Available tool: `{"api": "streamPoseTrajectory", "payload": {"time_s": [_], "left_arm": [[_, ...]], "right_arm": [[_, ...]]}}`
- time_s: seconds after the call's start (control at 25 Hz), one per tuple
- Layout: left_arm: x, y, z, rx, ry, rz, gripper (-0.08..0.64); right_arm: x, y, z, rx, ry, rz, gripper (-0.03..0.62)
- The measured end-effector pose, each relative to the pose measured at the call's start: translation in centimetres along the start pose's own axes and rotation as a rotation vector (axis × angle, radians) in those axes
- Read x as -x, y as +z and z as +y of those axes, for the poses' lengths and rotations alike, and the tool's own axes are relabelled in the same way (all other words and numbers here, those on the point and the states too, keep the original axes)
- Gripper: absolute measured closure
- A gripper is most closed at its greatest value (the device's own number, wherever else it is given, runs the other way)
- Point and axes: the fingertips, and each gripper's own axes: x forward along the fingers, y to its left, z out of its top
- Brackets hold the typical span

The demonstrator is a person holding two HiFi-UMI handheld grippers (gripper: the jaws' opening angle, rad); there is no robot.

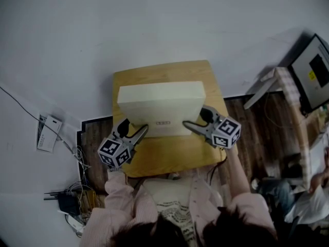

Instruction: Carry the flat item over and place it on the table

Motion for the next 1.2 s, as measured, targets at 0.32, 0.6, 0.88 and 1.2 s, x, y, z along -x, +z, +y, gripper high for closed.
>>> {"api": "streamPoseTrajectory", "payload": {"time_s": [0.32, 0.6, 0.88, 1.2], "left_arm": [[0.4, -0.2, -0.4, -0.010, 0.012, 0.009, 0.233], [1.0, -0.5, -0.8, -0.026, 0.021, 0.021, 0.233], [1.4, -0.8, -1.2, -0.034, 0.021, 0.027, 0.235], [1.6, -0.8, -1.3, -0.017, 0.018, 0.029, 0.235]], "right_arm": [[0.2, -0.3, 0.5, -0.001, 0.000, 0.016, 0.284], [0.5, -0.6, 1.2, 0.020, 0.000, 0.043, 0.282], [0.7, -0.8, 1.8, 0.041, -0.007, 0.060, 0.281], [0.8, -1.0, 1.9, 0.018, -0.024, 0.086, 0.275]]}}
